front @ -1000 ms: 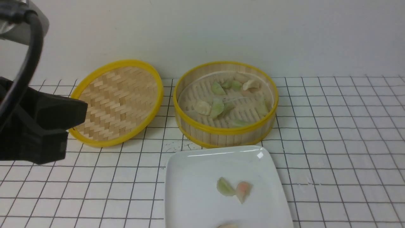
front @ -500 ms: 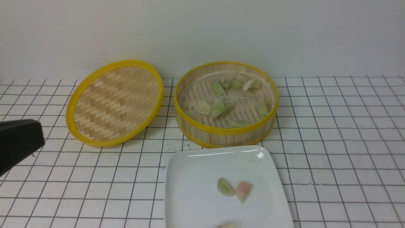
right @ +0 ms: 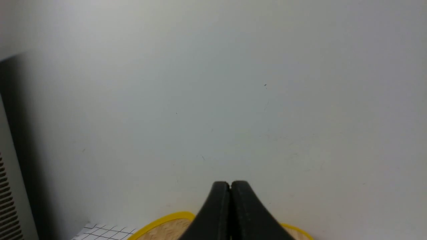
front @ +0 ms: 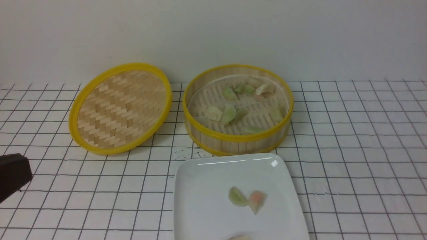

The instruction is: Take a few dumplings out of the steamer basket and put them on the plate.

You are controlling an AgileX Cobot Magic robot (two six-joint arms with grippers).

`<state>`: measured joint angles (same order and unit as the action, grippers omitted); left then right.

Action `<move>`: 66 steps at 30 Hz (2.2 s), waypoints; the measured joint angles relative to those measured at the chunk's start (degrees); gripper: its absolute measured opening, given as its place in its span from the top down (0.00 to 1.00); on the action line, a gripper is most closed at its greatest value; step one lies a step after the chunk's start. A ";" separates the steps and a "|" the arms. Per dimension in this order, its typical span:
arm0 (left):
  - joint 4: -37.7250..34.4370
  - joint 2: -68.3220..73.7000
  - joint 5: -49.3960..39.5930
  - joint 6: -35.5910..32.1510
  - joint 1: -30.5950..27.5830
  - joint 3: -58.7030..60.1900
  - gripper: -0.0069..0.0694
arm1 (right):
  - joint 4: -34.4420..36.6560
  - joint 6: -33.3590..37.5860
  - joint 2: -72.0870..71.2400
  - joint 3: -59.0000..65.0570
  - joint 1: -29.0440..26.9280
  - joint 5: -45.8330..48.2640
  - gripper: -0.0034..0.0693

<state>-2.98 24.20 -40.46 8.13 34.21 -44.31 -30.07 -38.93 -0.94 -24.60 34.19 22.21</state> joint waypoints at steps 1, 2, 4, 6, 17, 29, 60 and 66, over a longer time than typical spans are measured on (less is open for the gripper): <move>0.84 0.00 0.76 -0.56 0.00 0.46 0.92 | 0.00 0.00 0.00 0.00 0.00 0.00 0.97; 2.98 0.00 2.30 -1.47 0.00 1.62 0.92 | 0.00 0.00 0.00 0.00 0.00 0.00 0.97; 5.58 -0.44 5.74 -2.65 -0.29 3.73 0.92 | 0.00 0.00 0.00 0.00 0.00 0.00 0.97; 7.26 -1.50 9.72 -4.12 -1.72 7.54 0.92 | 0.00 0.00 0.00 0.00 0.00 -0.05 0.97; 3.37 -18.14 19.88 -8.51 -29.25 37.60 0.92 | -0.24 0.00 0.00 0.00 0.00 -0.05 0.97; 2.98 -24.78 18.61 -8.74 -31.72 45.91 0.92 | -0.62 0.00 -0.06 0.00 0.00 -0.05 0.97; 2.98 -24.78 18.55 -8.74 -31.72 45.91 0.92 | 9.21 4.96 -0.06 0.00 0.00 -0.10 0.97; 2.98 -24.78 18.55 -8.74 -31.72 45.91 0.92 | 27.14 22.76 -0.06 0.00 0.00 -0.05 0.97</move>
<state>0.00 -0.58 -21.92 -0.61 2.49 1.60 -2.93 -16.17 -1.00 -24.60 34.19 22.16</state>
